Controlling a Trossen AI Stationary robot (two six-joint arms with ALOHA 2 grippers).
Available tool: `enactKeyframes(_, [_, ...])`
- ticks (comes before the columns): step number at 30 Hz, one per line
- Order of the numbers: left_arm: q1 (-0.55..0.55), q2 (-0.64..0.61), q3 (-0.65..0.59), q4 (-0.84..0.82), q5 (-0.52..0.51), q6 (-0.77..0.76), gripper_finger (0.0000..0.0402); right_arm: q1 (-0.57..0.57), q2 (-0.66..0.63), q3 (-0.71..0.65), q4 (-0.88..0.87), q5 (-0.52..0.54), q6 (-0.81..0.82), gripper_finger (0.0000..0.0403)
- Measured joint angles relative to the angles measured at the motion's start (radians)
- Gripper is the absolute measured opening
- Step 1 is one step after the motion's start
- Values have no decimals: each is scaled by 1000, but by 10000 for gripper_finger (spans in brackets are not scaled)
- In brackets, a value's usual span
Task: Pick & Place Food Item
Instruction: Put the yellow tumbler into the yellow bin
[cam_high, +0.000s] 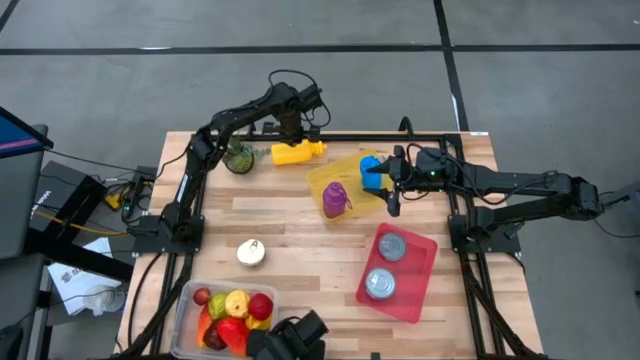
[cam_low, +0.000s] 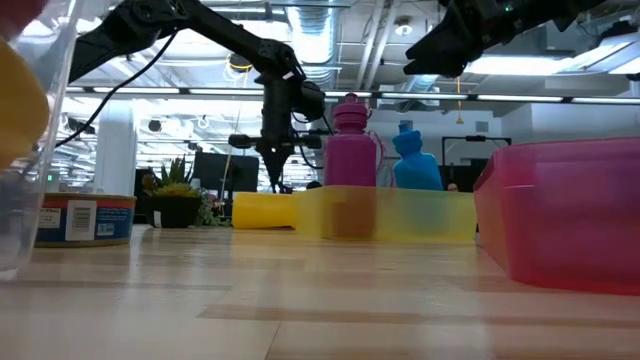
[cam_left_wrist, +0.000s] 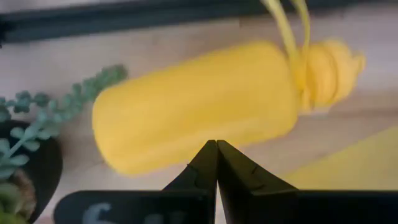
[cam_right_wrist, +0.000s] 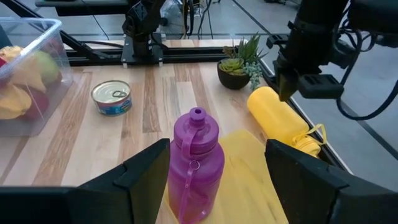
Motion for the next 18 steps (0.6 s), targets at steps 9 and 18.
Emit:
enactKeyframes(9, [3,-1,0,-20,-4,7,0,7,-5,50,-71,0,8,255])
enactKeyframes(18, [-79,-23,1,156,65,-85,0,5,-5,65,-82,0,-9,255])
